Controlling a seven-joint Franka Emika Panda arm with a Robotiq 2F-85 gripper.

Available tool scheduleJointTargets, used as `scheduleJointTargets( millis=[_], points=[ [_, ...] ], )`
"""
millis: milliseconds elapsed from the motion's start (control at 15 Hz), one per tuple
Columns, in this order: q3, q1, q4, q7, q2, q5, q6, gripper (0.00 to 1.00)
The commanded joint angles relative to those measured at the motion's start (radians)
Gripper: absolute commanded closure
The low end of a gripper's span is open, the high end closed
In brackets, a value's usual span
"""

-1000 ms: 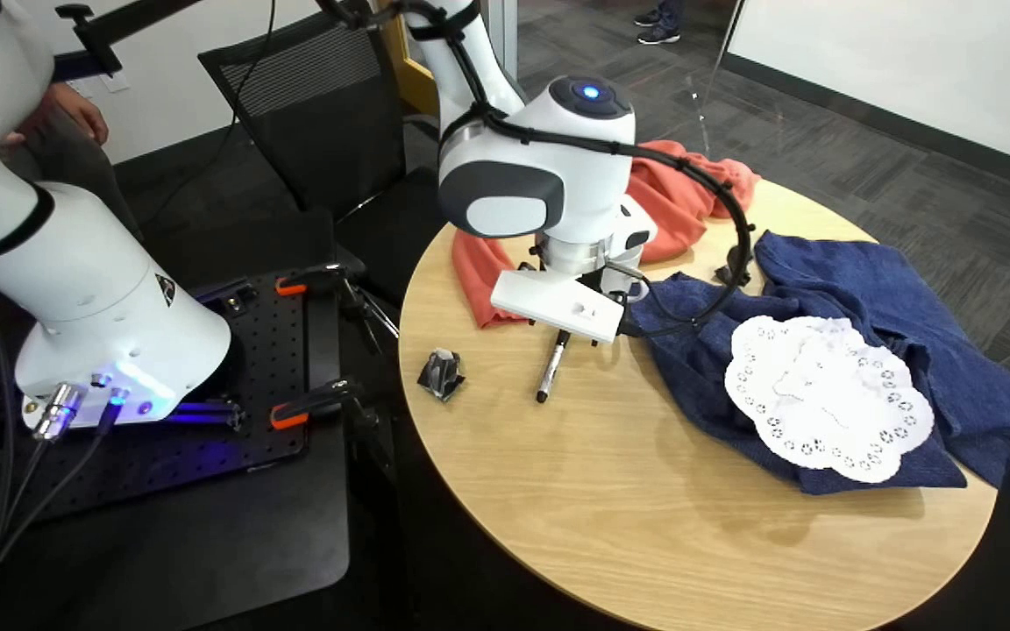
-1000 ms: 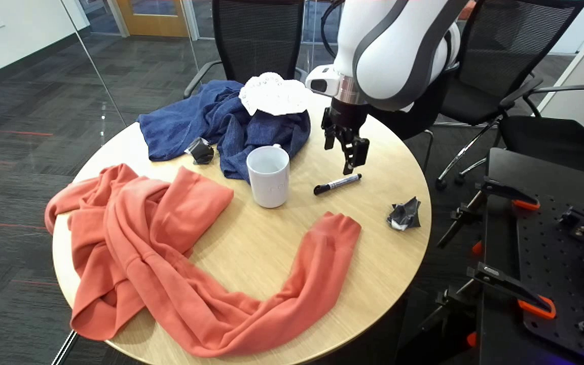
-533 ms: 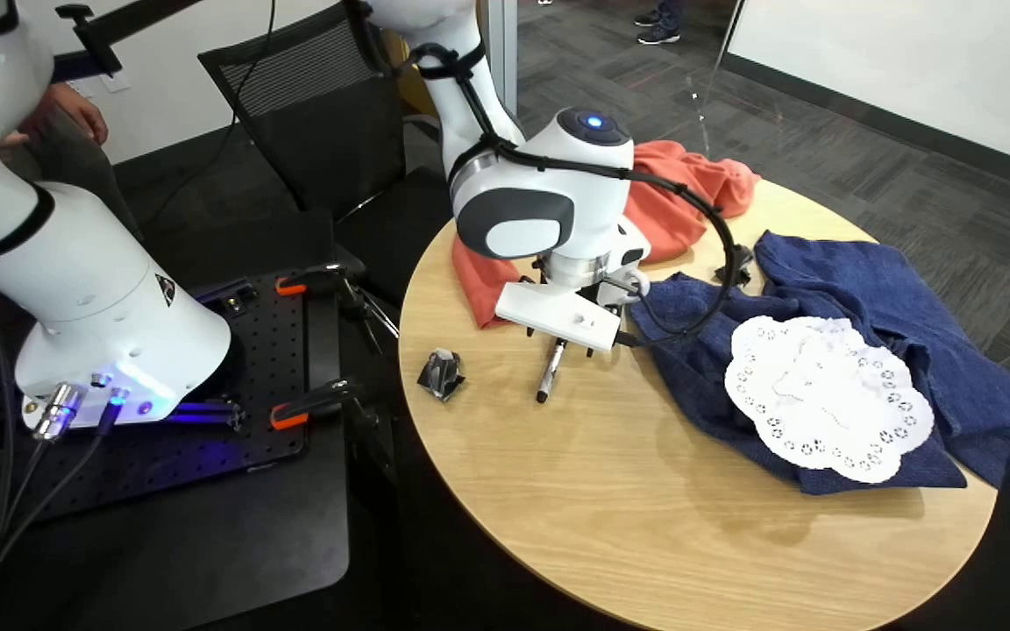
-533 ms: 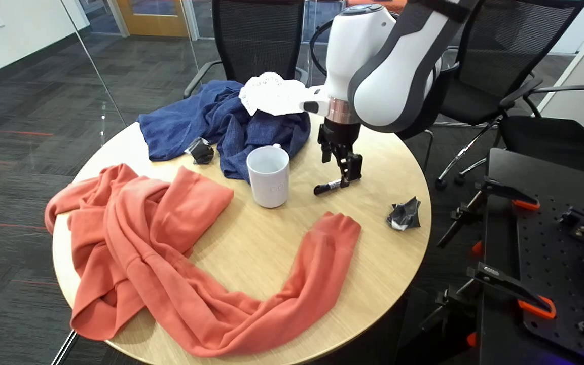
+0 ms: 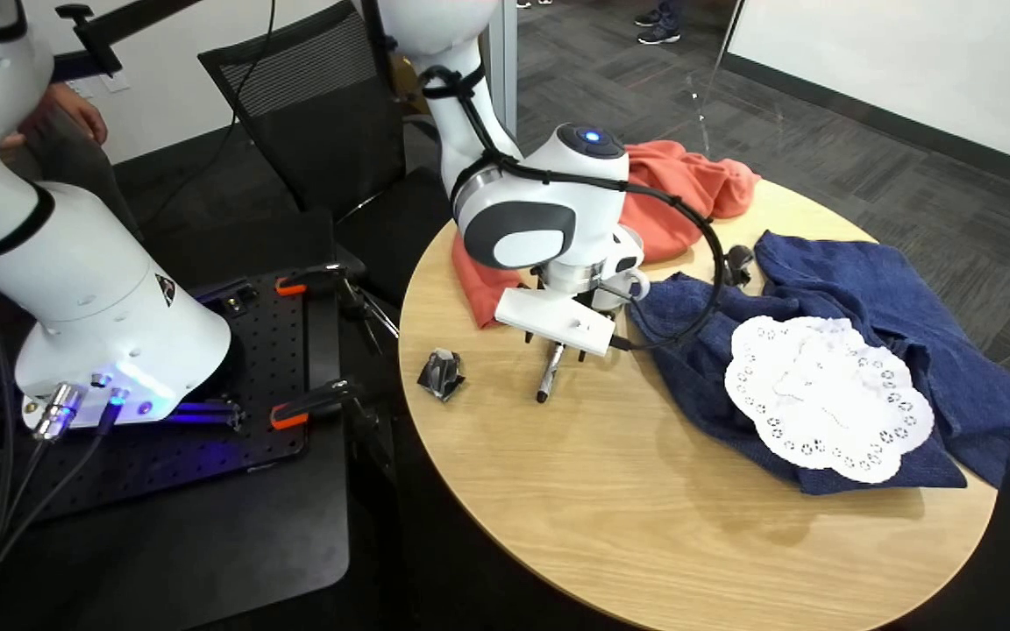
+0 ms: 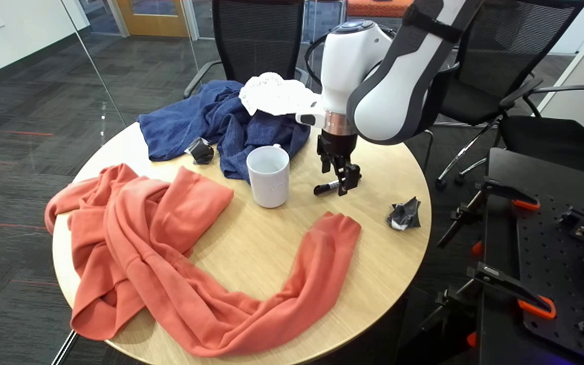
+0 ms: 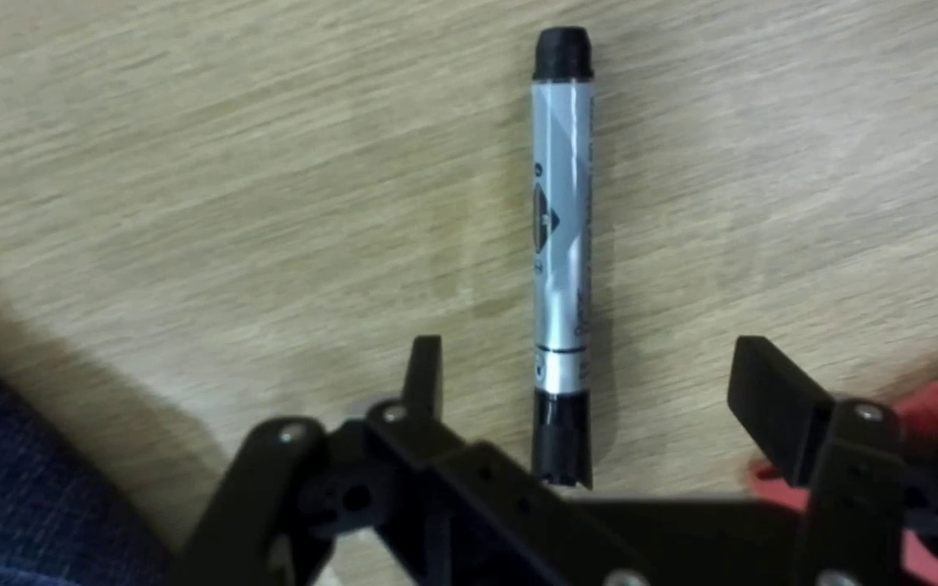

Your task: Put the marker in the mug

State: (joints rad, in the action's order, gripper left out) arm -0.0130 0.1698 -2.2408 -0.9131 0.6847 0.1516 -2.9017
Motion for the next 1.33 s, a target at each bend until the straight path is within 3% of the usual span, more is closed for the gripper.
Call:
scheduleJointTargets(
  millis=[0, 533, 867, 1267],
  points=[
    [-0.007, 0.002, 0.019, 0.046, 0.022, 0.032, -0.013, 0.41],
    [-0.020, 0.012, -0.008, 0.051, -0.012, 0.026, -0.031, 1.00],
    [-0.069, 0.055, -0.062, 0.052, -0.121, 0.006, -0.044, 0.95],
    [-0.191, 0.158, -0.131, 0.021, -0.303, -0.063, -0.032, 0.95]
  ],
)
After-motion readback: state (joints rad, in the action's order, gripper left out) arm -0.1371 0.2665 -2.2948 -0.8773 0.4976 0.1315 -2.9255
